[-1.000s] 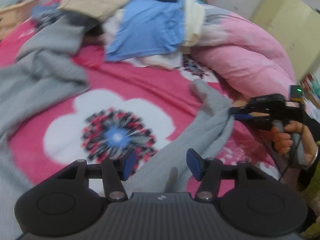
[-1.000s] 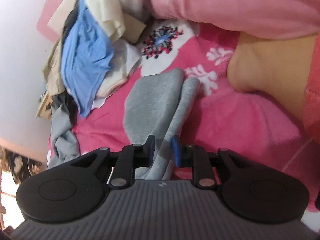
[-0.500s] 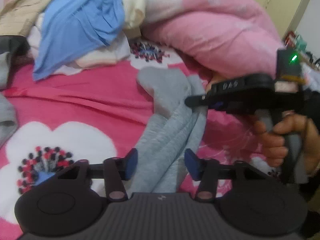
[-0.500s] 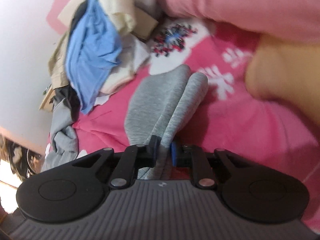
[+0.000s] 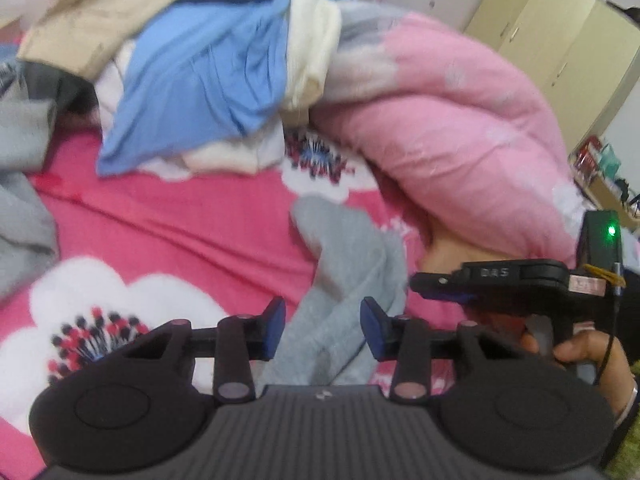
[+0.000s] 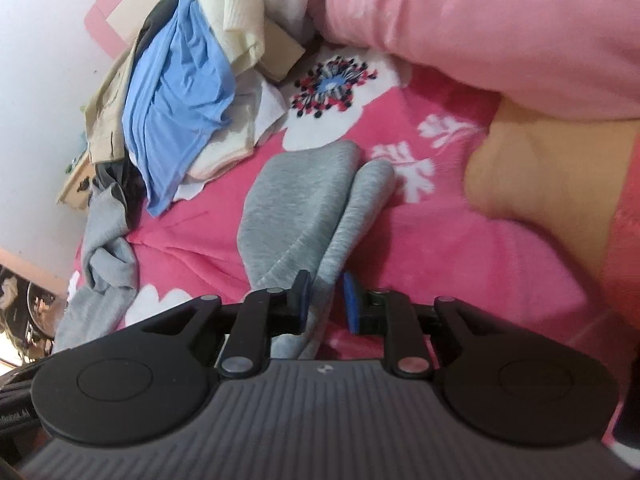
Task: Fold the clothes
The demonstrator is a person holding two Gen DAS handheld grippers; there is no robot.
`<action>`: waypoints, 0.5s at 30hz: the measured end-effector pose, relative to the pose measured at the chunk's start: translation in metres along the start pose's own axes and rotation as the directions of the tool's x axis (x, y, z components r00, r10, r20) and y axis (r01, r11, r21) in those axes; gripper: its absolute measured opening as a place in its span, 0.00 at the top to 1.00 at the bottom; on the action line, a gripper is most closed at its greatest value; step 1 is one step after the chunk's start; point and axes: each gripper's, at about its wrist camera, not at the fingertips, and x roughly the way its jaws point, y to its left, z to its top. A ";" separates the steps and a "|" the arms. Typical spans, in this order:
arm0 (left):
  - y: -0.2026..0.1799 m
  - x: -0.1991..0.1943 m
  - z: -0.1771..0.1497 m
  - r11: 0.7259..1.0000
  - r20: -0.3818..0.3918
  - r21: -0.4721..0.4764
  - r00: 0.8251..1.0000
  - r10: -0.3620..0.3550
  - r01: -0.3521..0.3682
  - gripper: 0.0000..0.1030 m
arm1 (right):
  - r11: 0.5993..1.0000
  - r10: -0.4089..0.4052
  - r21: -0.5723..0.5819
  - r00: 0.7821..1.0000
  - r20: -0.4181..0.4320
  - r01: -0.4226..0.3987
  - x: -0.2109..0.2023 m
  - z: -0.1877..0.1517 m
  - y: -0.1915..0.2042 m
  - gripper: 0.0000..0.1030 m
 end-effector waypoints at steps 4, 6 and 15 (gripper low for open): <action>0.004 -0.015 0.005 1.000 0.043 -0.028 0.999 -0.007 0.008 0.56 | 0.992 0.013 0.125 0.997 0.079 -0.023 -0.021 -0.001 0.015 0.79; 0.004 -0.017 0.007 0.999 0.025 -0.042 1.000 0.004 -0.002 0.56 | 0.991 0.026 0.132 0.994 0.103 -0.040 -0.027 -0.008 0.027 0.78; -0.008 -0.012 0.017 1.000 0.019 -0.009 0.999 0.028 -0.028 0.56 | 0.993 -0.029 0.114 0.980 0.199 0.007 -0.041 -0.026 0.034 0.77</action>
